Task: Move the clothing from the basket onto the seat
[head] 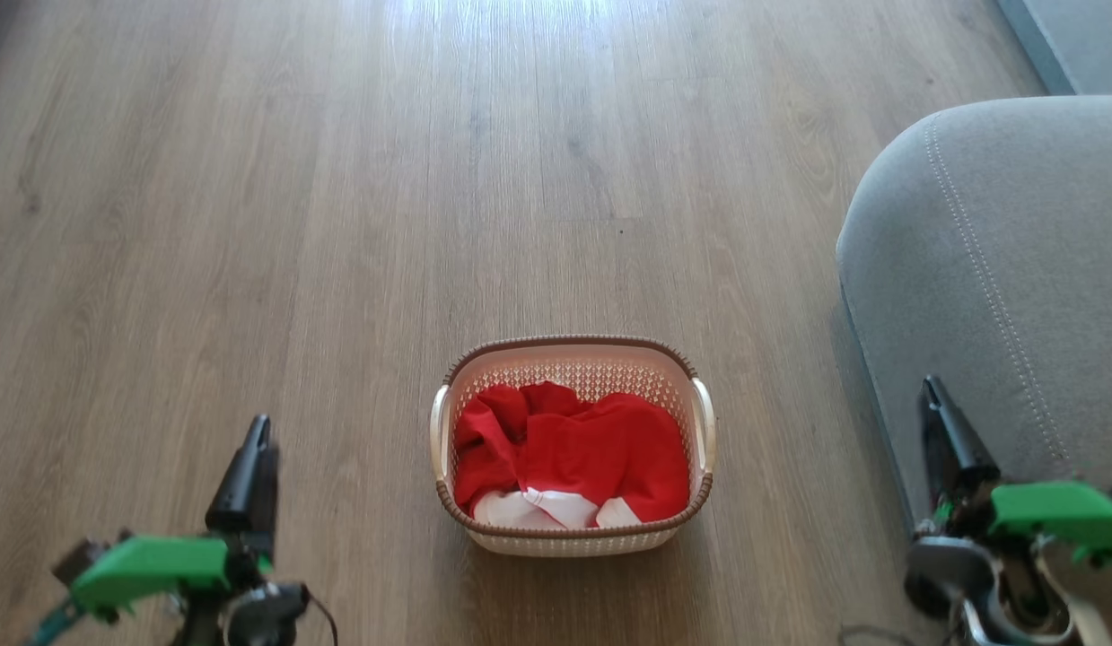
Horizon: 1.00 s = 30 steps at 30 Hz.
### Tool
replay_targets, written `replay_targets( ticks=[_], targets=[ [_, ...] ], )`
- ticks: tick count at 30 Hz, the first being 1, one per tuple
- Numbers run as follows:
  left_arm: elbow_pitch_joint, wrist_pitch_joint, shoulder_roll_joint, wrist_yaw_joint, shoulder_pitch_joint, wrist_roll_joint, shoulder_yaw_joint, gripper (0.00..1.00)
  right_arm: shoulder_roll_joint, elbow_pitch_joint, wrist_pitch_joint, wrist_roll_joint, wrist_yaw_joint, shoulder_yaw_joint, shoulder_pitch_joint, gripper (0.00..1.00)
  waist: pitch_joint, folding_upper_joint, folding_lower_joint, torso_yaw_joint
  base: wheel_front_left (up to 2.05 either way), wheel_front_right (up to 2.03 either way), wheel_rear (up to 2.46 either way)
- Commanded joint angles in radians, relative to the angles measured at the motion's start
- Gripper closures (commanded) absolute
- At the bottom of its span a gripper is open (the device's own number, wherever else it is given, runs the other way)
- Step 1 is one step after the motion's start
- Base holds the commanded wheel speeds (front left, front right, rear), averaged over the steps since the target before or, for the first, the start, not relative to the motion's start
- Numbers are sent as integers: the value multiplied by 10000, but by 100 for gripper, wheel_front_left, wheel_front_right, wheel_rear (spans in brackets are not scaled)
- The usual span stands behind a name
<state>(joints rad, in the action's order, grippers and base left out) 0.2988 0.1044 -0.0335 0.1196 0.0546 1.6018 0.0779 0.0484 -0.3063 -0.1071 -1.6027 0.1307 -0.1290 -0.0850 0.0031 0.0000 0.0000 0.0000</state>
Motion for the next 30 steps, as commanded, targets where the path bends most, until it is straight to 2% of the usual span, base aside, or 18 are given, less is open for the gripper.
replay_targets(
  ticks=[1, 3, 18, 30],
  targets=[
    [104, -5, 13, 0, -46, -4, -10, 0, -8, -101, 1, 2, 0, 9, 25, 0, 1, 0, 0, 0, 0, 0, 0],
    [477, 0, 46, -4, -346, -2, -67, 0, -44, -506, 0, 0, 0, 40, 266, 0, 1, 0, 0, 0, 0, 0, 0],
    [724, -424, -35, 10, 159, -291, -285, 0, 152, -528, 308, 328, 0, 310, -164, 0, -84, 0, 0, -5, 0, 0, 0],
    [994, -790, -140, 21, 589, -1384, -430, 0, 520, -703, 790, 982, 0, 953, -586, 0, -151, 0, 0, -14, 0, 0, 0]
  ],
)
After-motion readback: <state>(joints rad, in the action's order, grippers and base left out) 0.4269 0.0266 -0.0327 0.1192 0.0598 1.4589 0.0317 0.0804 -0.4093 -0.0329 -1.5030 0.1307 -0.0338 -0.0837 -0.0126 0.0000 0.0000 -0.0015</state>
